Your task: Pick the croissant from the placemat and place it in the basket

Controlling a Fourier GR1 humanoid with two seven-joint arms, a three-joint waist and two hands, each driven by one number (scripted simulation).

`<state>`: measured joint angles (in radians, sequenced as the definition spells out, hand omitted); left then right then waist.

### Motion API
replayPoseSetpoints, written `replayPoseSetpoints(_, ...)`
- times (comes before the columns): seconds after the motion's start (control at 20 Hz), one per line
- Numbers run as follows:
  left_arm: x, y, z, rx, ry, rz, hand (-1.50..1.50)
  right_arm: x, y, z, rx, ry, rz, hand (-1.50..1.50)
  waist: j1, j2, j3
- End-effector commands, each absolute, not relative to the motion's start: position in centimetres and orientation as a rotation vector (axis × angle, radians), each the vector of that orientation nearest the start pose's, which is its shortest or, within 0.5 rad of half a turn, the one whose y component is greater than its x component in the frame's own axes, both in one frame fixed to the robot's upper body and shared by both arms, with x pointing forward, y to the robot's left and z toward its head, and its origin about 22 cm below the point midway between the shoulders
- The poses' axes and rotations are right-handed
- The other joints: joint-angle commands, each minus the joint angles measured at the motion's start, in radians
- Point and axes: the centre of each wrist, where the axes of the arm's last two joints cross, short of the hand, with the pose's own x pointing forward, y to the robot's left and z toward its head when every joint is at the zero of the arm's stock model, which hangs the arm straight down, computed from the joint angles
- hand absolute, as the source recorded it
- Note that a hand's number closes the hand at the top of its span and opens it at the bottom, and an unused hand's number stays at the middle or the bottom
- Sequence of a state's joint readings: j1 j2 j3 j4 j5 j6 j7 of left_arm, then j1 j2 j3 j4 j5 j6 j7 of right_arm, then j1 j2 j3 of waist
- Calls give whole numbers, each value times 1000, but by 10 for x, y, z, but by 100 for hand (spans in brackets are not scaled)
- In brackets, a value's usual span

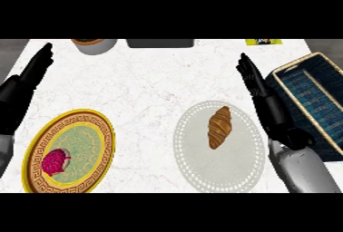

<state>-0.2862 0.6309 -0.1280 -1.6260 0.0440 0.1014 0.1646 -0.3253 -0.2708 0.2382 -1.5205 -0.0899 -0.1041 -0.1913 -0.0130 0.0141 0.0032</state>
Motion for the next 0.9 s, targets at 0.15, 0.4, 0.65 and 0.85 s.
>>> replayPoseSetpoints(0.15,287,300,83,304,-1535,-245,0,333,-267,78,124,-2090,77,150,32,-3,-1)
replayPoseSetpoints(0.4,284,306,52,201,-1418,-109,0,328,-248,70,17,-2117,795,-150,55,1,-5)
replayPoseSetpoints(0.65,280,305,41,179,-1383,-82,0,314,-130,34,-119,-2216,643,-150,30,-13,-4)
replayPoseSetpoints(0.85,283,319,41,196,-1382,-81,0,318,-91,75,-204,-2081,600,-150,17,-17,-4)
